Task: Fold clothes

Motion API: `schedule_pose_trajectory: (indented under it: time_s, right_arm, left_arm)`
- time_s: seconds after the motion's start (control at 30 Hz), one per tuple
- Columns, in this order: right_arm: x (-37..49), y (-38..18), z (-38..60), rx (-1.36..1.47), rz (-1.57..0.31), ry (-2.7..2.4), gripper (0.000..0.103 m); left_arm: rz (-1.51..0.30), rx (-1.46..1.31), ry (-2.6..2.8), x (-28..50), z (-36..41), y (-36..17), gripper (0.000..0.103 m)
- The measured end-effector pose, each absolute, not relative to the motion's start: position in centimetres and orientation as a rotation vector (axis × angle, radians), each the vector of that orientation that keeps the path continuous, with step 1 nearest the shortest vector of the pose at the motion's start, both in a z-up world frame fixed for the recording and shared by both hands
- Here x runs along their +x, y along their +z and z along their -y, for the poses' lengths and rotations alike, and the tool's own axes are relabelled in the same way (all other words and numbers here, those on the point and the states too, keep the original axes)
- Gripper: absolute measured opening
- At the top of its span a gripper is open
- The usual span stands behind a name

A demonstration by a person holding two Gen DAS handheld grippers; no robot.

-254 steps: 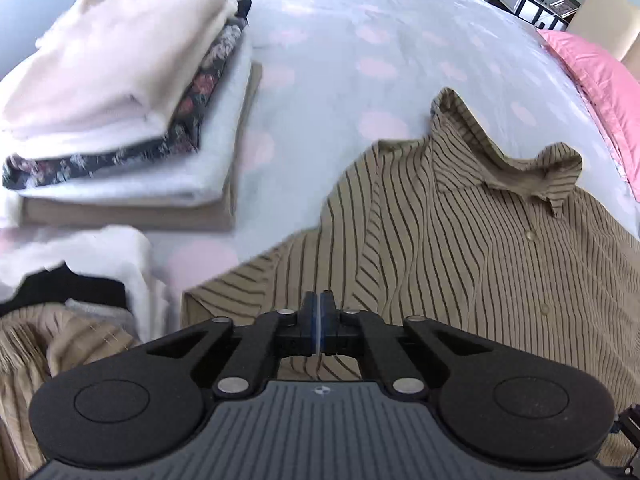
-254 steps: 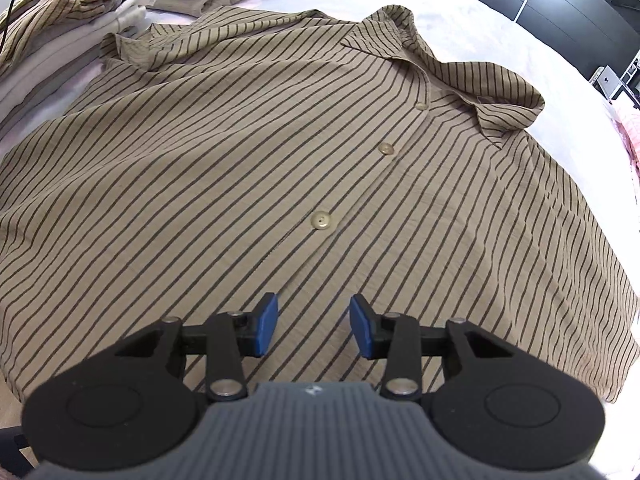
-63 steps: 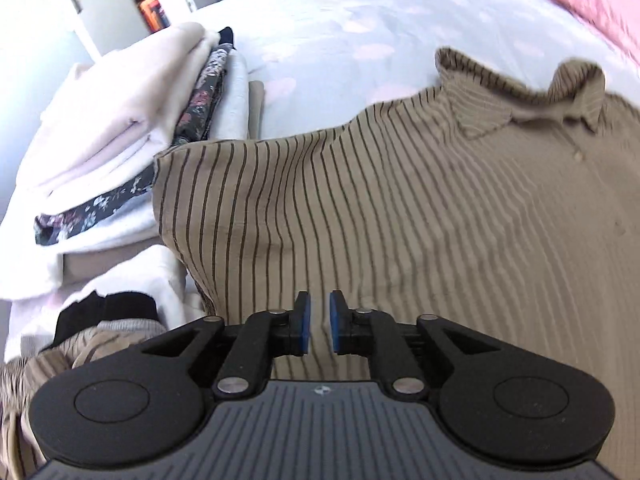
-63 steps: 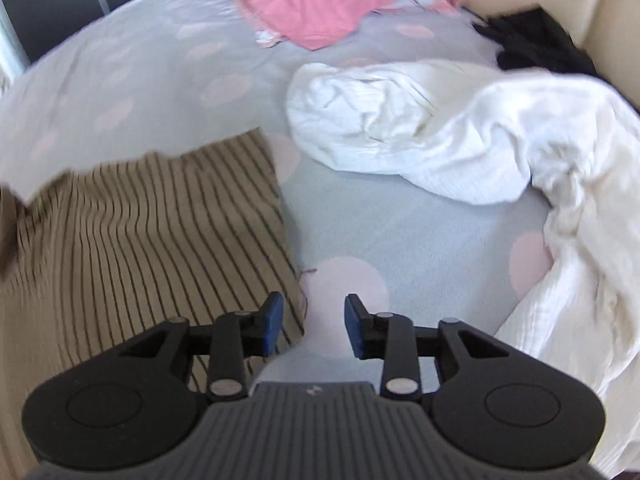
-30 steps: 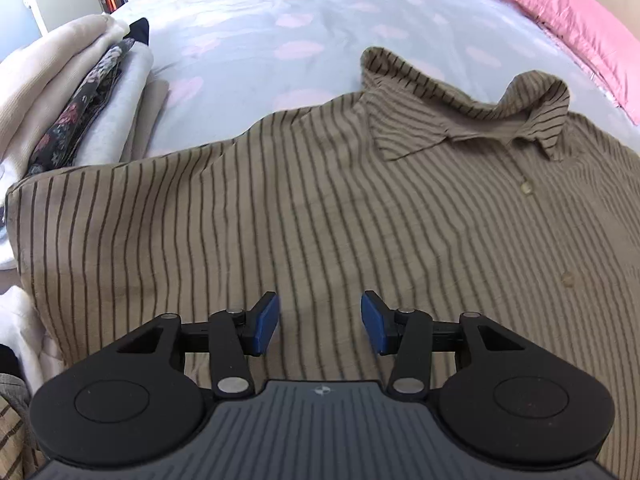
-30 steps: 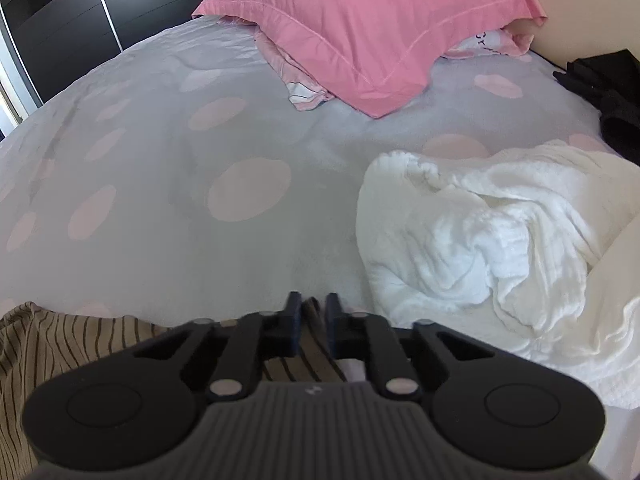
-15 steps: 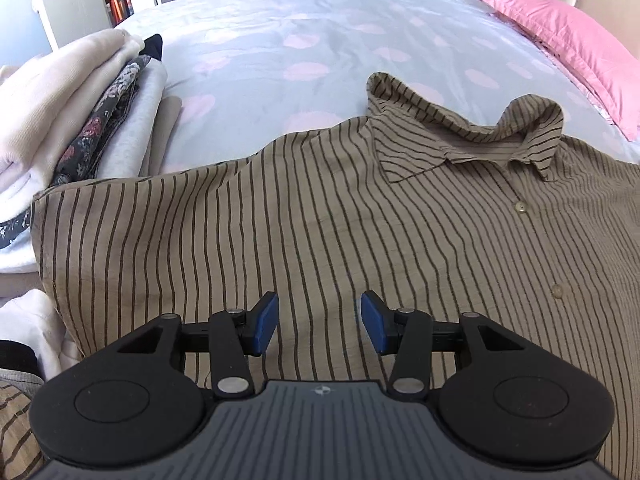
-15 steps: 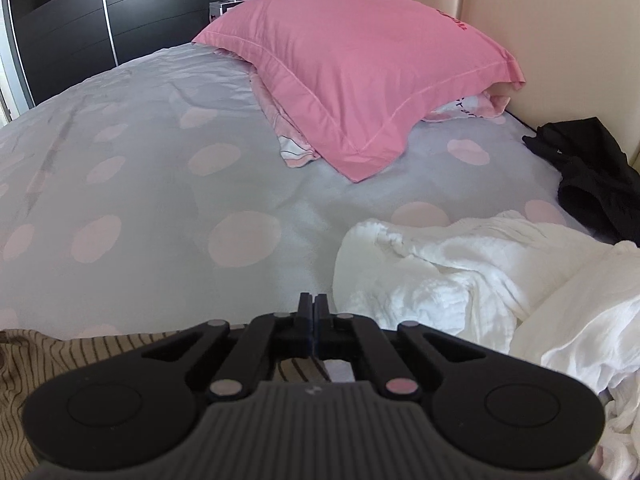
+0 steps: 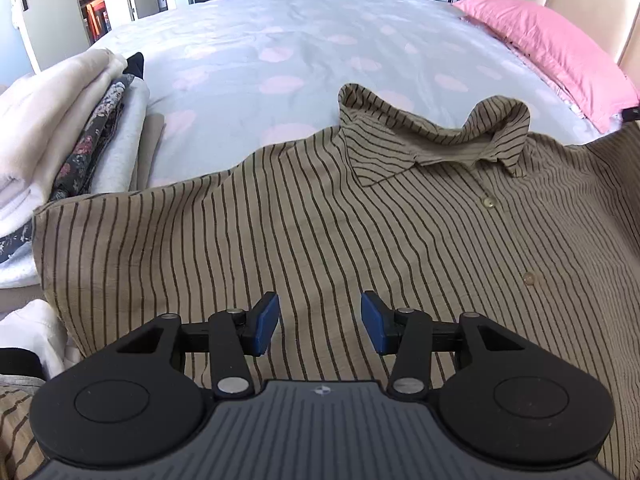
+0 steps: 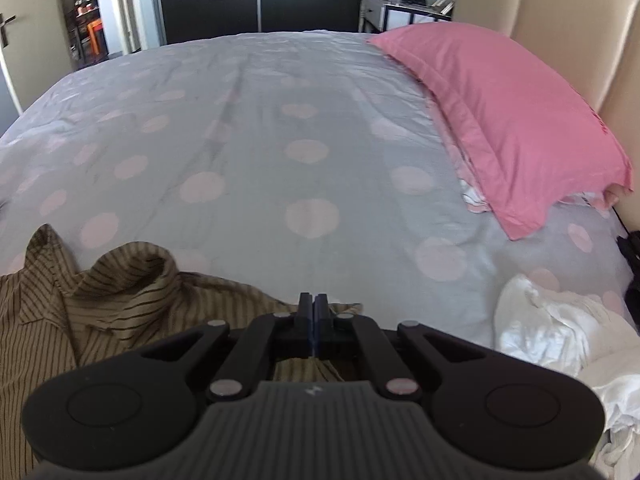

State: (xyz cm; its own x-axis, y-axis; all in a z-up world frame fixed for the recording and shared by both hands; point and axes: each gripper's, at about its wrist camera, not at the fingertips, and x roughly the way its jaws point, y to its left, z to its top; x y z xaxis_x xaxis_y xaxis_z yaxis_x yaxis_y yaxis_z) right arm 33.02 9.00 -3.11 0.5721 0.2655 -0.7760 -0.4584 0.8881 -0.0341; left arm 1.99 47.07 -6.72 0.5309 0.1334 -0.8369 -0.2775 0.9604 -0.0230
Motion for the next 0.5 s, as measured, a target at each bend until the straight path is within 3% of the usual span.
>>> schedule_pose_trajectory:
  time_s: [0.37,0.43,0.5]
  right_arm:
    - [32.4,-9.0,-16.2,-0.276,-1.011,0.480,0.005]
    - [32.2,-9.2,-16.3,-0.268,-1.026,0.495,0.010]
    - [31.9,-8.4,-16.0,-0.264,-1.012,0.512,0.023]
  left_arm:
    - [-0.972,-0.180,0.278,0.8,-48.5,-6.2,0.043]
    - [-0.975,-0.180,0.285,0.8,-48.6,-6.2,0.043]
    - [-0.972,-0.181,0.285,0.7,-48.6,-6.1,0.043]
